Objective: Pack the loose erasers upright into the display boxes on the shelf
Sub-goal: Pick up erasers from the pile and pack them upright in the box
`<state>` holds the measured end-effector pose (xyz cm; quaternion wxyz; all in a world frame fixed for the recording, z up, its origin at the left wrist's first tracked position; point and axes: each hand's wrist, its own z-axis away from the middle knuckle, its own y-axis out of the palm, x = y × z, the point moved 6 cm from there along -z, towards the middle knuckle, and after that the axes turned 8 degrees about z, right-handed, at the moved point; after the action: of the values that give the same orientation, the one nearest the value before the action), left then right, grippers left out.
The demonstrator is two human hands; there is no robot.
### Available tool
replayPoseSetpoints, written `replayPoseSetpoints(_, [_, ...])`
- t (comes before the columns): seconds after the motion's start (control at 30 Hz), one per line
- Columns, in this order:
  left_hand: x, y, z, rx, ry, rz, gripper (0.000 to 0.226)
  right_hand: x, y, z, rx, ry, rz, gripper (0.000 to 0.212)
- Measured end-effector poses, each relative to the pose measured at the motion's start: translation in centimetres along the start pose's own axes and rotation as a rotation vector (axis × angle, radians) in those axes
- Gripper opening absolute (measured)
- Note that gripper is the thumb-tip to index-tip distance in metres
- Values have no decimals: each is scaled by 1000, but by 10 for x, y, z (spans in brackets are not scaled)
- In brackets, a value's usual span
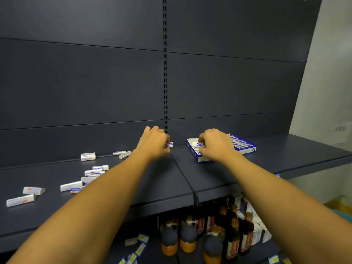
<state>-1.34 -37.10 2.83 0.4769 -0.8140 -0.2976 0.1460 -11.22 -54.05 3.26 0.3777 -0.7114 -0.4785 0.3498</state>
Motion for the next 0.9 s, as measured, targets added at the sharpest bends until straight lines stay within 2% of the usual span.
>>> replayPoseSetpoints(0.37, [-31,21,-42,11,-49,-3,25,-57,21,-12,-5,-7,-41,31])
replayPoseSetpoints(0.6, [-24,56,-87,26,-66,24,26,-89,43,-46,-22,8,-53,28])
replayPoseSetpoints(0.9, [-8,103,-138,45,-68,78,28,-116,91,-103,-24,82,-190,23])
